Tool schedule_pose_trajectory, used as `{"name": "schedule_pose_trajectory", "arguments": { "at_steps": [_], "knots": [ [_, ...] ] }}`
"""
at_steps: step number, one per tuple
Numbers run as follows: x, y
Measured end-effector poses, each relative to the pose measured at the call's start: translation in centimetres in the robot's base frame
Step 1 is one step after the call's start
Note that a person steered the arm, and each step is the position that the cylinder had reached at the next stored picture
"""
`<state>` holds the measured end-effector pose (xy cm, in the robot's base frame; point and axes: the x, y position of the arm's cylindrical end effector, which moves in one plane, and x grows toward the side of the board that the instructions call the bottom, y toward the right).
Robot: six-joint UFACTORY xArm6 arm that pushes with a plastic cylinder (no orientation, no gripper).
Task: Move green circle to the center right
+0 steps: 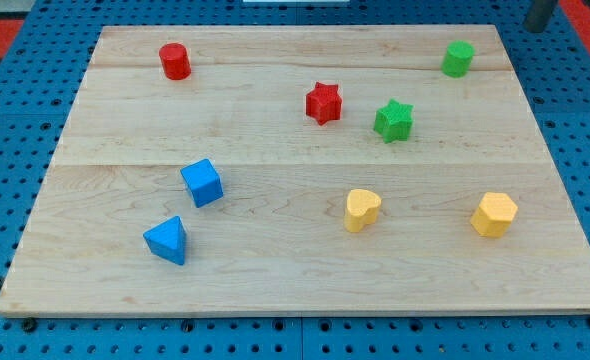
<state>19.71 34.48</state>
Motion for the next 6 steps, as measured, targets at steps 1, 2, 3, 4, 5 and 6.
{"name": "schedule_pose_trajectory", "arguments": {
  "at_steps": [1, 2, 3, 4, 5, 6],
  "knots": [
    [0.0, 0.0],
    [-0.1, 0.0],
    [0.7, -2.2],
    [2.6, -11.0],
    [3.1, -13.0],
    [3.2, -13.9]
  ]
}}
